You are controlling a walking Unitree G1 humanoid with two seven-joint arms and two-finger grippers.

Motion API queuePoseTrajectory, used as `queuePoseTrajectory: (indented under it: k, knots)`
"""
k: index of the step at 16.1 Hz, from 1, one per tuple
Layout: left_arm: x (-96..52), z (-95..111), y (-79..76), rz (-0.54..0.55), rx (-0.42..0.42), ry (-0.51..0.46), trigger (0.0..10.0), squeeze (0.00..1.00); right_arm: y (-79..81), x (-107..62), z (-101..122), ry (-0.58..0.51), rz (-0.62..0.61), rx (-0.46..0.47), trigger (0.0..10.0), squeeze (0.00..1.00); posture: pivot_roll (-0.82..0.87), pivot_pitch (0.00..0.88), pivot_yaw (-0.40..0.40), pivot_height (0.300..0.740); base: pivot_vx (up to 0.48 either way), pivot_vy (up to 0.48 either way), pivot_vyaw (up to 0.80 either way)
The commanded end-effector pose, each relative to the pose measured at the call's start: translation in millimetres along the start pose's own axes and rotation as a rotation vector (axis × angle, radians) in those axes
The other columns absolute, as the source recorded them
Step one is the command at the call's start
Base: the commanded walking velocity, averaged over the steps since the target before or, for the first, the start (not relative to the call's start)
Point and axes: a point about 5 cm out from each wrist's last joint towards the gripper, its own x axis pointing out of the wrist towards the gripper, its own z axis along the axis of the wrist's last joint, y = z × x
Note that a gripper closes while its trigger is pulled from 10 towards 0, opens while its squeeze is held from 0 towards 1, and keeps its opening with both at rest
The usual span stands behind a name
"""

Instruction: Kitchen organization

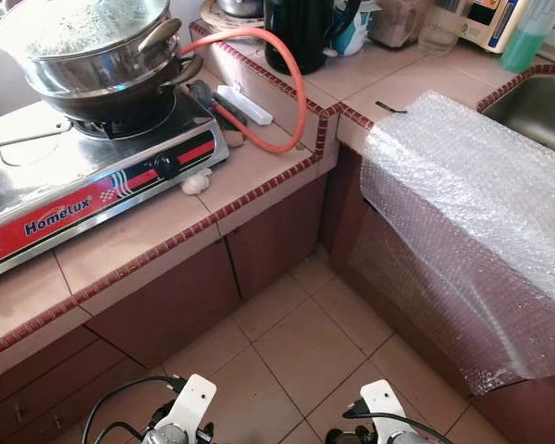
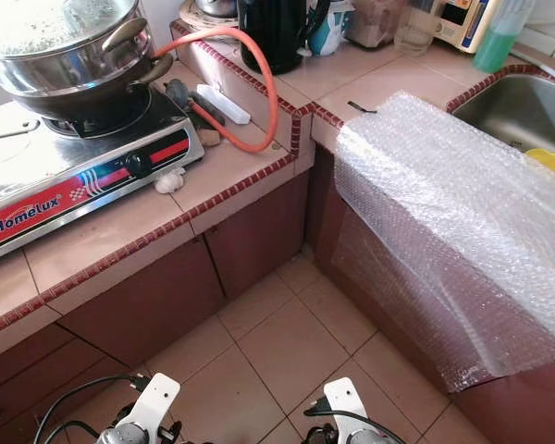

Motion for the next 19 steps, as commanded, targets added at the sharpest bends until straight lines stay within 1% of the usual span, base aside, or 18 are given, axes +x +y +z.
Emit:
queuePoseTrajectory:
  k: [1,10,19]
  knots:
    - [-1.2,-10.4,-0.2,-0.007,0.009,0.036,10.0,0.00,2.9,-0.7,-9.0,0.031,0.010,0.017,10.0,0.00,-0.13,0.181,0.074,0.740,0.000,0.000,0.00]
    - [-1.2,-10.7,-0.1,-0.005,0.018,0.040,10.0,0.00,3.1,-0.6,-8.1,0.029,0.013,0.019,10.0,0.00,-0.13,0.180,0.076,0.740,0.000,0.000,0.00]
    - [-1.0,-9.3,-1.8,-0.014,0.009,0.037,10.0,0.00,-1.2,-0.9,-6.9,0.029,0.009,0.003,10.0,0.00,-0.13,0.173,0.068,0.740,0.000,0.000,0.00]
